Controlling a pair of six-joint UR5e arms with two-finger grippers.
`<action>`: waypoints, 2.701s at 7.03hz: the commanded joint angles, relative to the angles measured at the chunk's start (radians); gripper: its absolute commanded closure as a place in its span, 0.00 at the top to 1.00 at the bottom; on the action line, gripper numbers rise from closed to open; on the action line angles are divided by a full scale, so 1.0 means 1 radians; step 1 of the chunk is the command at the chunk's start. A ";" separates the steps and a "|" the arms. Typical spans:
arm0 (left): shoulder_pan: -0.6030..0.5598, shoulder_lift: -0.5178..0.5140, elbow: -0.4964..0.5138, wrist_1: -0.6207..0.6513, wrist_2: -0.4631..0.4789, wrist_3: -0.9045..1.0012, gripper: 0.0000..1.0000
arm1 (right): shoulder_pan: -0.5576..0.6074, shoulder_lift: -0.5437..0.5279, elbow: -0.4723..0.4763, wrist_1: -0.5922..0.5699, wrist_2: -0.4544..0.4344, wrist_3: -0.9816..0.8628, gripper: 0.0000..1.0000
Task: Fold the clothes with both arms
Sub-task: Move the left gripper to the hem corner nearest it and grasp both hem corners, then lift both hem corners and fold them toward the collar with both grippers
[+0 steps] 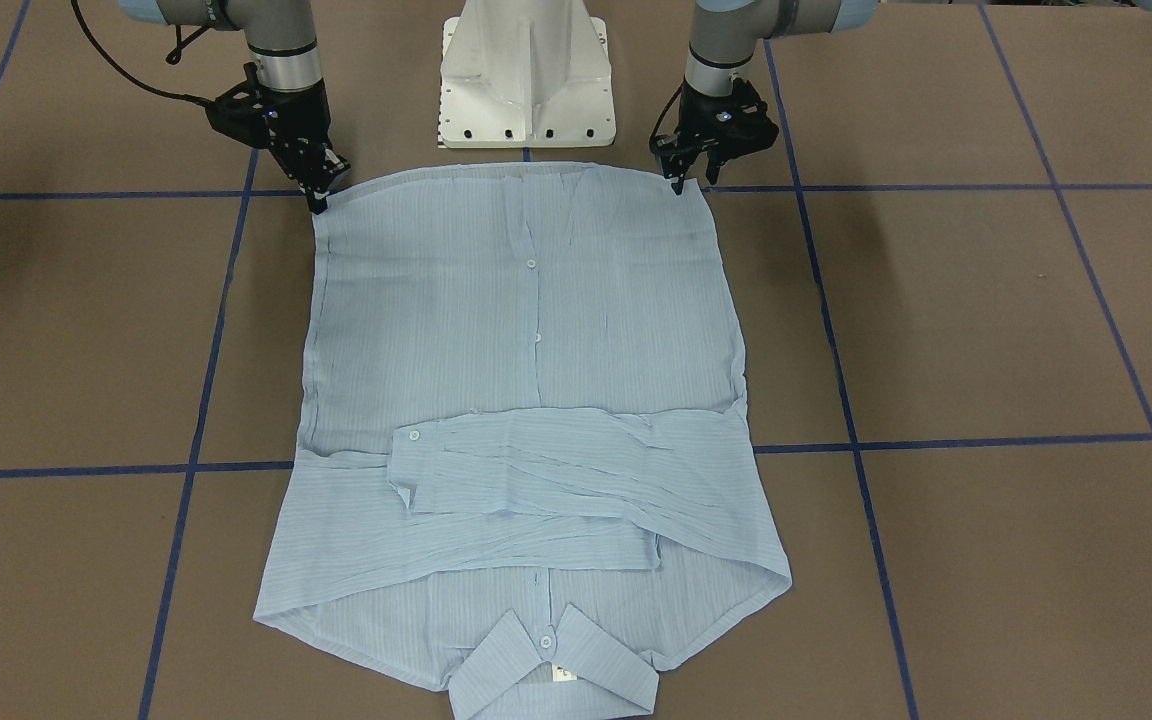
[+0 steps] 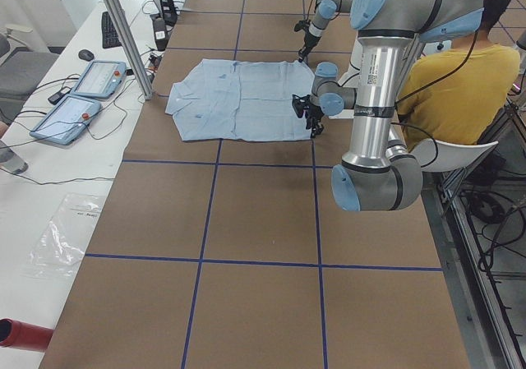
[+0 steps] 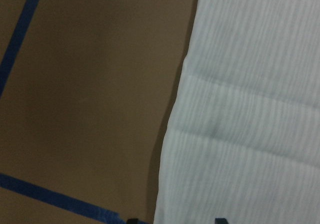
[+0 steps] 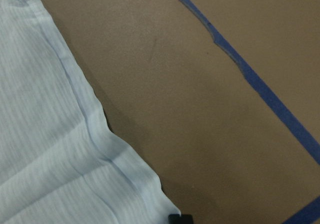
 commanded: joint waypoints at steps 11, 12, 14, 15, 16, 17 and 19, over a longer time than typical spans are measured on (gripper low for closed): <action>-0.052 0.035 -0.328 0.080 -0.043 -0.192 0.00 | 0.034 -0.043 0.218 -0.006 -0.061 0.001 0.00; -0.118 -0.002 -0.373 0.078 -0.046 -0.190 0.00 | 0.094 -0.037 0.237 -0.007 -0.062 -0.003 0.00; -0.218 -0.103 -0.307 0.074 -0.046 -0.128 0.00 | 0.191 -0.032 0.260 -0.011 -0.054 -0.076 0.00; -0.282 -0.124 -0.300 0.071 -0.052 -0.088 0.00 | 0.228 -0.019 0.258 -0.011 -0.033 -0.123 0.00; -0.347 -0.131 -0.283 0.071 -0.093 -0.072 0.00 | 0.274 0.000 0.254 -0.011 0.012 -0.156 0.00; -0.404 -0.141 -0.256 0.068 -0.106 0.004 0.00 | 0.314 0.029 0.242 -0.011 0.052 -0.187 0.00; -0.476 -0.146 -0.056 -0.139 -0.104 0.061 0.00 | 0.415 0.188 0.083 -0.014 0.093 -0.300 0.00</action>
